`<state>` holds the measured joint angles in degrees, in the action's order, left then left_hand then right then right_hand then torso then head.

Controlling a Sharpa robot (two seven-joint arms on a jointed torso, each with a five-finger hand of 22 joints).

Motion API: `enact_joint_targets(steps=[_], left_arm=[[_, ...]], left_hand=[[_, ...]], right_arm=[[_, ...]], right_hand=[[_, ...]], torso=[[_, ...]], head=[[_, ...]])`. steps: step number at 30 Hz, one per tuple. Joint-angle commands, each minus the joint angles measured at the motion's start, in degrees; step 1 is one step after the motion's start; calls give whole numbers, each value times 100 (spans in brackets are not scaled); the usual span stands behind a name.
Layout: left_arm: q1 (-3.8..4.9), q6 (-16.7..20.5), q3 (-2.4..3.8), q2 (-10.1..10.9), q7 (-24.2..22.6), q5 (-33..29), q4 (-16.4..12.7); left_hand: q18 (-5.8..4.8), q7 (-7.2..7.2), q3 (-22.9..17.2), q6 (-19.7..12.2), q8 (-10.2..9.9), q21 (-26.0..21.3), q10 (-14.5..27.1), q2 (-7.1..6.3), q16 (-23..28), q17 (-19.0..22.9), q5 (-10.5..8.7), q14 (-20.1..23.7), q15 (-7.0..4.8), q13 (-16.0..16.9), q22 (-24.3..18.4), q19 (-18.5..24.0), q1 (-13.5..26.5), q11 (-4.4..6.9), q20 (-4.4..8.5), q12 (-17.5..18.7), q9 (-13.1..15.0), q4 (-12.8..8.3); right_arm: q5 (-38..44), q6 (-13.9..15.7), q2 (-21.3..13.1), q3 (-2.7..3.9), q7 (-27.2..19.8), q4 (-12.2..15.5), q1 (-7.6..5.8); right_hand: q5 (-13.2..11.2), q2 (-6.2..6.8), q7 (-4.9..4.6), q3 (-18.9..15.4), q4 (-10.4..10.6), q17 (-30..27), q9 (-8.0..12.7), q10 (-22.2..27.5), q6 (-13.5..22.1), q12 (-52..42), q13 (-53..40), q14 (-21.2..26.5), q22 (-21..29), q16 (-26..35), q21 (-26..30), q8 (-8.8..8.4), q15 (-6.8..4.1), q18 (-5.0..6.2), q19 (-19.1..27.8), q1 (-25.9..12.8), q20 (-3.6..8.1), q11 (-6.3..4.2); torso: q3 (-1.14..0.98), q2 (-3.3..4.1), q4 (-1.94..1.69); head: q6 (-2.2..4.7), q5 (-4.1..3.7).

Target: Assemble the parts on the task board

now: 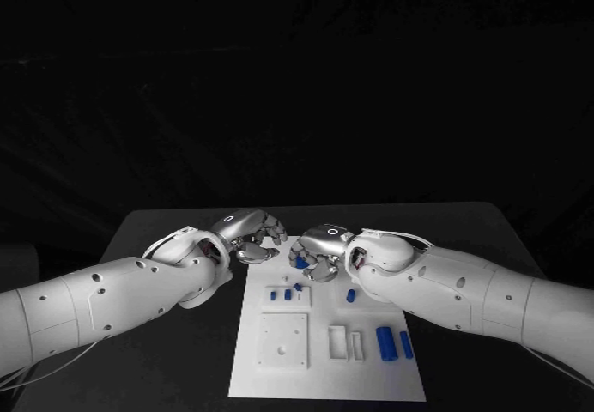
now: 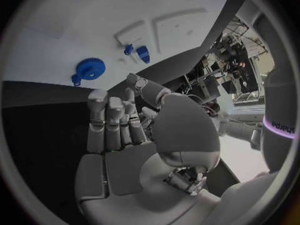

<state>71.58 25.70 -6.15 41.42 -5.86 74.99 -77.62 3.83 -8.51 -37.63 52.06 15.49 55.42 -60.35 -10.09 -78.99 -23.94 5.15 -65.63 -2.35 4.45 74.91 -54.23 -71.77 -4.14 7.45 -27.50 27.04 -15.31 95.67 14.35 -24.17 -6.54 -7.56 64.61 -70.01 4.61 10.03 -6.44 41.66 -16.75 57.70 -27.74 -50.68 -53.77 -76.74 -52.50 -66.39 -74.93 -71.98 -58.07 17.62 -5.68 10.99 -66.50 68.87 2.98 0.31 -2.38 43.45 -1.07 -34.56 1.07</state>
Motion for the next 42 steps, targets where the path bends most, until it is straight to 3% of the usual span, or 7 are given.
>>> enact_joint_targets(steps=[1,4,9,23,27,33,42], left_arm=[[3,256,3,23,-161,-270,-38],[3,359,3,62,-190,-522,-60],[4,446,3,132,-202,-734,-62],[5,458,3,168,-222,-900,-108],[6,458,3,173,-224,-930,-126],[7,457,3,180,-225,-928,-131],[9,443,3,181,-226,-929,-139]], left_hand=[[287,-35,-37,16,27,-19,-39,-4,38,1,39,-35,2,9,21,-16,-35,-1,29,-28,1,-2],[286,-37,-35,13,27,-19,-39,-9,40,1,42,-37,2,9,21,-18,-29,-1,30,-26,0,2],[286,-39,-44,4,26,-20,-37,-5,45,3,62,-44,1,7,20,-23,-38,0,34,-20,-2,2],[286,-42,-47,-5,24,-21,-38,-6,48,4,73,-51,1,6,20,-28,-40,-1,37,-16,-4,3],[285,-44,-47,-8,23,-21,-38,-7,48,4,75,-53,1,6,20,-29,-39,-1,37,-15,-5,5],[285,-45,-46,-12,23,-21,-37,-9,49,4,75,-56,2,5,20,-32,-36,-1,37,-13,-6,7],[284,-49,-44,-21,21,-20,-34,-12,50,3,63,-64,2,4,20,-38,-30,-2,39,-9,-8,13]], right_arm=[[653,-135,73,-105,-319,-109,-2],[741,-184,123,-194,-337,-189,-1],[823,-191,180,-256,-341,-271,1],[1071,-67,301,-321,-253,-475,6],[1093,-124,311,-338,-263,-508,6],[1110,-78,349,-441,-296,-529,10],[1108,-26,407,-471,-316,-617,26]], right_hand=[[-101,-6,41,-36,0,11,-11,-6,8,15,-7,9,-115,-2,-13,37,-41,401,42,73,-12,-40],[-134,13,57,-38,-3,16,-10,-4,22,15,-10,14,-115,-5,-18,30,-49,401,49,120,-15,-51],[-158,40,86,-26,-1,22,-5,12,65,24,-13,37,-112,-1,-18,10,-67,401,73,204,-22,-73],[-179,86,178,211,19,43,4,28,183,30,-23,72,-101,-12,-24,-27,-129,401,90,359,-39,-146],[-179,101,197,345,23,51,-1,35,192,29,-29,84,-100,-18,-27,-19,-143,401,96,388,-45,-162],[-179,104,209,470,25,61,-11,60,183,28,-40,109,-104,-23,-35,-1,-147,401,108,403,-50,-168],[-180,112,194,519,27,73,-24,74,149,17,-53,122,-110,-36,-52,26,-146,401,110,379,-50,-164]], torso=[[2,9,-16],[10,18,-38],[25,35,-74],[50,65,-135],[47,59,-128],[41,62,-125],[40,62,-121]], head=[[-20,9],[-27,-6],[-39,-25],[-48,-66],[-63,-46],[-80,-31],[-86,-23]])
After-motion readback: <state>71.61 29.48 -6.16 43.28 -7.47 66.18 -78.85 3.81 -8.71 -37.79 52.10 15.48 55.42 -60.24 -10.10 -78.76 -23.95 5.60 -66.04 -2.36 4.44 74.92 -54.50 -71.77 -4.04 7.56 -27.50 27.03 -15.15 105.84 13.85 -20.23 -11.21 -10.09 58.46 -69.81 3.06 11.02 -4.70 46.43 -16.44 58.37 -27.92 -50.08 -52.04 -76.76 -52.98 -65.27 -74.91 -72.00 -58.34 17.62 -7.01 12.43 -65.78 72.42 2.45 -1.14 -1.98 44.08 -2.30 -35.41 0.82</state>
